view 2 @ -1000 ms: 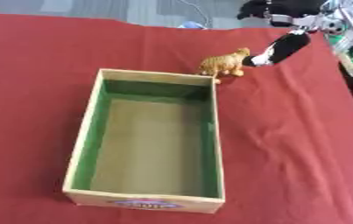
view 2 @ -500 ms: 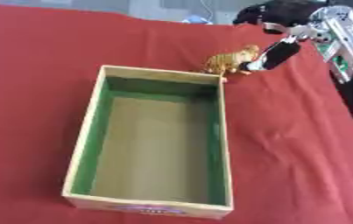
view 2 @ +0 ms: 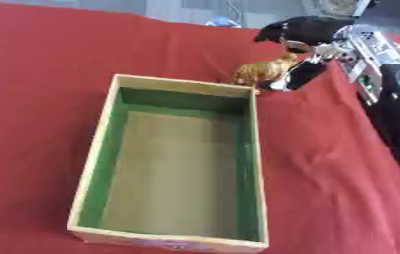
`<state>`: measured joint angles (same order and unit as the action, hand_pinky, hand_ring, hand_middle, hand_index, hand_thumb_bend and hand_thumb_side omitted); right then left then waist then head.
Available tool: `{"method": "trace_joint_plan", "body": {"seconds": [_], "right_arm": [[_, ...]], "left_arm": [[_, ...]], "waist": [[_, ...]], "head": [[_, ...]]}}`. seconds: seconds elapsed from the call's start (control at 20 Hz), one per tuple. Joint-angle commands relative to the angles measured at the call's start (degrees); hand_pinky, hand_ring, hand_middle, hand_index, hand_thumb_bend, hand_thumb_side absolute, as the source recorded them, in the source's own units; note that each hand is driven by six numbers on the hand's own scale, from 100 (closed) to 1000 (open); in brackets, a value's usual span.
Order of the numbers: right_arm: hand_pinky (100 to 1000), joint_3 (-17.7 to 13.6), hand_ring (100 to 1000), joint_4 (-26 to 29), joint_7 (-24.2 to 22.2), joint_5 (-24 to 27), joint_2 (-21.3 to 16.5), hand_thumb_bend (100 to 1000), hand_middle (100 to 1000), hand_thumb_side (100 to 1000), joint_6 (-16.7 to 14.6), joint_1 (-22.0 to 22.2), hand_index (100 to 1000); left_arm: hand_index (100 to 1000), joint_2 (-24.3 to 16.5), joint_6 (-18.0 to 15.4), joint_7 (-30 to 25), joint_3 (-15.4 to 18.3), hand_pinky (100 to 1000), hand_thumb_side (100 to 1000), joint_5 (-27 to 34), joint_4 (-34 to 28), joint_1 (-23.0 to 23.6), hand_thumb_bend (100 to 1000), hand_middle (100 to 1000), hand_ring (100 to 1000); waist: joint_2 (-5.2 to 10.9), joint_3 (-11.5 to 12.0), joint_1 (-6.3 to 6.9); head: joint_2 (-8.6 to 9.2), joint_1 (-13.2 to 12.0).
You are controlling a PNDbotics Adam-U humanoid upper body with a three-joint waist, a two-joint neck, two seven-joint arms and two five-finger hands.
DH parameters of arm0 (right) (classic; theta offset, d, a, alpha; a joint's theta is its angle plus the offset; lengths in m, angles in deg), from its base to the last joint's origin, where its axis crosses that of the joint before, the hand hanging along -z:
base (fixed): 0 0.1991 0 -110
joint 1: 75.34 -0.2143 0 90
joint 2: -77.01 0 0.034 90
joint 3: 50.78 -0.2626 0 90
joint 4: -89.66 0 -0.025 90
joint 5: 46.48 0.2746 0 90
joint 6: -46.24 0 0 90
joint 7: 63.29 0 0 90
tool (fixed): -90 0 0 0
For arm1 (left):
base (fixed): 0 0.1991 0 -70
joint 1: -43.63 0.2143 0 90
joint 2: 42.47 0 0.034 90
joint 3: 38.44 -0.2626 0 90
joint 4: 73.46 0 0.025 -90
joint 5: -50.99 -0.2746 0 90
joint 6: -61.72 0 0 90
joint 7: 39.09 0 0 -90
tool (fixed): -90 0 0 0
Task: Pick up objects on the table and place them in the box.
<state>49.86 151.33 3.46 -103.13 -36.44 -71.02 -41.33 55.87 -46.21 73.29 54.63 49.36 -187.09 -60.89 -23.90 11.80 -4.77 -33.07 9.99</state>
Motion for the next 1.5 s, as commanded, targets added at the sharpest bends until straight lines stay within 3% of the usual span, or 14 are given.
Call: {"method": "trace_joint_plan", "body": {"seconds": [0.05,0.35,0.5,0.7,0.85,1.15,1.25,1.3,1.5], "right_arm": [[961,-0.5,914,-0.1,-0.5,-0.9,-1.1,349,904,573,-0.7,-1.1,1000],[951,-0.3,896,-0.5,-2.3,-0.4,-0.6,207,832,485,-1.3,-1.3,1000],[943,-0.2,883,-0.7,-2.9,0.0,-0.4,100,769,402,-1.3,-1.4,949],[935,0.0,869,-1.3,-3.4,0.0,0.0,100,709,292,-1.0,-1.5,890],[931,0.2,861,-1.8,-3.6,-0.2,0.3,100,665,269,-0.9,-1.5,862],[896,0.1,809,-1.6,-2.0,0.4,0.6,100,512,235,-0.5,-1.7,625],[863,-0.1,777,-1.2,-0.6,0.3,0.5,100,471,142,0.1,-1.8,519],[860,-0.2,778,-1.0,0.2,0.3,0.5,100,472,100,0.5,-1.8,489],[849,-0.2,759,-0.9,3.6,0.2,0.6,100,448,132,1.3,-1.5,429]], "left_arm": [[695,-1.1,0.1,-0.3,0.0,508,767,-0.4,-1.0,-0.4,100,527,497],[693,-1.1,0.1,-0.4,0.0,509,766,-0.5,-1.0,-0.5,100,527,496],[692,-1.0,0.1,-0.4,0.0,509,766,-0.5,-1.0,-0.4,100,527,497],[691,-1.0,0.2,-0.4,0.0,509,765,-0.6,-1.0,-0.5,100,527,497],[690,-0.9,0.2,-0.4,0.0,510,766,-0.6,-1.0,-0.5,100,527,497],[689,-0.9,0.3,-0.3,0.0,510,765,-0.7,-1.0,-0.5,100,527,497],[689,-0.8,0.4,-0.3,0.0,510,764,-0.7,-1.0,-0.5,100,527,497],[689,-0.8,0.4,-0.3,0.0,510,761,-0.7,-1.0,-0.5,100,527,497],[689,-0.8,0.3,-0.3,0.1,510,757,-0.8,-1.0,-0.4,100,527,497]], "waist": [[1.04,0.0,0.16],[0.84,0.2,0.13],[0.76,0.2,0.09],[0.60,0.3,0.03],[0.48,0.4,-0.02],[0.44,0.4,0.01],[0.48,0.3,-0.02],[0.49,0.3,-0.02],[0.62,0.3,0.03]], "head": [[0.69,0.2],[0.86,0.3],[0.90,0.3],[1.08,0.4],[1.15,0.5],[0.93,0.5],[1.01,0.5],[1.05,0.5],[1.07,0.7]]}}
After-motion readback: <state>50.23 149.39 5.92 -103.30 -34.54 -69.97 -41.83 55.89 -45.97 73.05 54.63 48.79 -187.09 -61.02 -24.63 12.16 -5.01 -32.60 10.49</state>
